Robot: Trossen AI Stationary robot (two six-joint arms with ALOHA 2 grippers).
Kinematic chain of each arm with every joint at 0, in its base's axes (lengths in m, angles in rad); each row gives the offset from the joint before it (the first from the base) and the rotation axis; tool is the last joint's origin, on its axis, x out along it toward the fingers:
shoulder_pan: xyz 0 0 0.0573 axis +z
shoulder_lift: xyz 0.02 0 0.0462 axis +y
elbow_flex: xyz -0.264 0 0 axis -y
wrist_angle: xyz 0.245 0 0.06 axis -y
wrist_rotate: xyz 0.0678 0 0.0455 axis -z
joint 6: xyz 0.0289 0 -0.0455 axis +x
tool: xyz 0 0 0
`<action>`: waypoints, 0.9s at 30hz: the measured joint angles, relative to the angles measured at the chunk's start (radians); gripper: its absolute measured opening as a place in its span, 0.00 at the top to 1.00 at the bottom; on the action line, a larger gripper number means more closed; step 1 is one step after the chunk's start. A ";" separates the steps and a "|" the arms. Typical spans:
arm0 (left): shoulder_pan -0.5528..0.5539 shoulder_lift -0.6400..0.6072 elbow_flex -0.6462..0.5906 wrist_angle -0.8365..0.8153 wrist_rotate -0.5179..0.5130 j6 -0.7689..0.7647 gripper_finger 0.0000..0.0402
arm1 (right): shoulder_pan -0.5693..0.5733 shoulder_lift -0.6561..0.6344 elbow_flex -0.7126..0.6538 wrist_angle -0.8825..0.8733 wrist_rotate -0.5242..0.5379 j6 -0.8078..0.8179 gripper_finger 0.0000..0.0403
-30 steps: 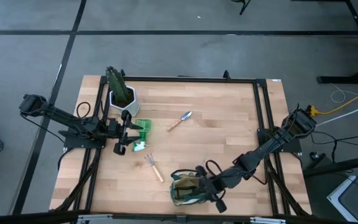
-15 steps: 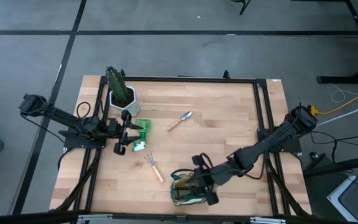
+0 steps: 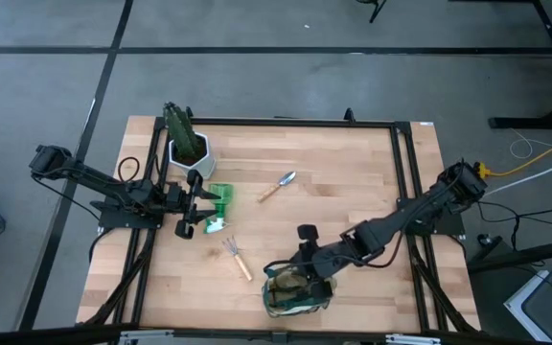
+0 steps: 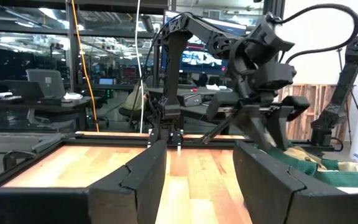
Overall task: Pick & Place Garden tools in Gardening bag
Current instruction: Move the brown gardening bag to the top of the table
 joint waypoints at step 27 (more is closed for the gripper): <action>0.000 0.000 0.000 0.000 0.000 0.000 0.55 | -0.010 0.000 0.000 -0.169 -0.033 0.146 0.84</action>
